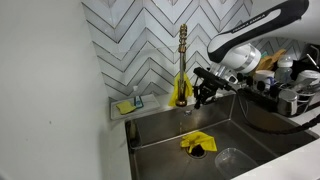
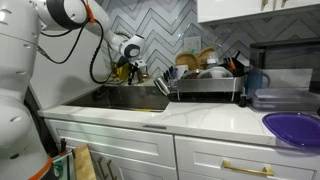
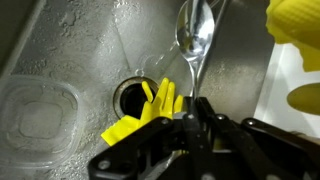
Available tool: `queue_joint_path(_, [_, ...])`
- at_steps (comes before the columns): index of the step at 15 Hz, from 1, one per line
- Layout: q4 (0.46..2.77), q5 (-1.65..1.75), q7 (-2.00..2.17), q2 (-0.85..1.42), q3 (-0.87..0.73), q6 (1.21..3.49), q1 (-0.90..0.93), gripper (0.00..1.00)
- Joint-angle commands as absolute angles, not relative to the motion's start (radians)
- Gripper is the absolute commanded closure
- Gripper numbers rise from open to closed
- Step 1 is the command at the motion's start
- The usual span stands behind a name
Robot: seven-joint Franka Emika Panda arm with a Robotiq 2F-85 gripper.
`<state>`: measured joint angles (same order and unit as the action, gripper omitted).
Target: Place the silver spoon under the running faucet then put it back on the right side of the counter.
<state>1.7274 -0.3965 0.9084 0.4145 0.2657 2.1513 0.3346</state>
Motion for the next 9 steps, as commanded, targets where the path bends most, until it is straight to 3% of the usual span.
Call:
queue_joint_path(1, [1.746, -0.342, 1.004, 0.388, 0.224, 2.105, 0.359, 0.98])
queue_joint_path(9, [1.853, -0.059, 1.33, 0.222, 0.165, 2.051, 0.395, 0.98])
